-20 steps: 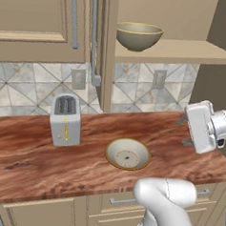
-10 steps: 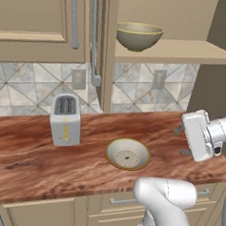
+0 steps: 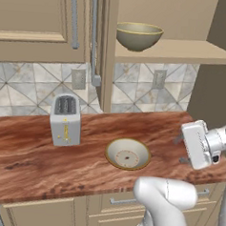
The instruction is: Open the cabinet. Pick the bowls from the counter and place them in the cabinet. Then close the cabinet.
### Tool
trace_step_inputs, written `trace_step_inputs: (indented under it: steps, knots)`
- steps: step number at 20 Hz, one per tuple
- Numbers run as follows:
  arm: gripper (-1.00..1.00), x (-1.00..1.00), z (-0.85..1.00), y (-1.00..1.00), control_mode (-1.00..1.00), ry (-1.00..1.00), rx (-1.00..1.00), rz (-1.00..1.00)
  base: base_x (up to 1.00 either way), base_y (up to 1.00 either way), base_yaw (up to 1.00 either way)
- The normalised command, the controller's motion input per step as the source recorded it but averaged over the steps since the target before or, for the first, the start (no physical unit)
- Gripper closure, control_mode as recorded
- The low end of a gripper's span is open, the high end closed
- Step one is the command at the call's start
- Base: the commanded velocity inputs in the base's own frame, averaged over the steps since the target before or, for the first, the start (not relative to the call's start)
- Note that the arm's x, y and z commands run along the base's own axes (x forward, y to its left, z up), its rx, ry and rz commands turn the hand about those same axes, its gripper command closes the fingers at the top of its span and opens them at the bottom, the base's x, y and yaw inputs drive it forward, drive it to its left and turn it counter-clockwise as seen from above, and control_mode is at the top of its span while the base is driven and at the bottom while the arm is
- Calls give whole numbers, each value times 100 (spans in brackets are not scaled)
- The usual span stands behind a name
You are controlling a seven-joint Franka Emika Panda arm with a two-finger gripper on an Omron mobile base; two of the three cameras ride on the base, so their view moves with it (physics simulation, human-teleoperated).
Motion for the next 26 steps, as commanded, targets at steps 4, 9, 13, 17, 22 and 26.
trace_step_inputs:
  steps: [4,9,13,17,22,26]
  knots:
    - [-100,2,-30,0,-100,0,-1,0,0,0,0]
    - [-100,8,-16,0,-100,0,0,0,0,0,0]
    - [-100,7,-14,0,-100,2,-1,0,0,0,0]
    - [-100,18,-12,0,-100,1,-3,0,0,0,0]
    - [-100,20,-16,0,-100,0,-3,0,0,0,0]
    - [-100,26,-20,0,-100,0,-2,0,0,0,0]
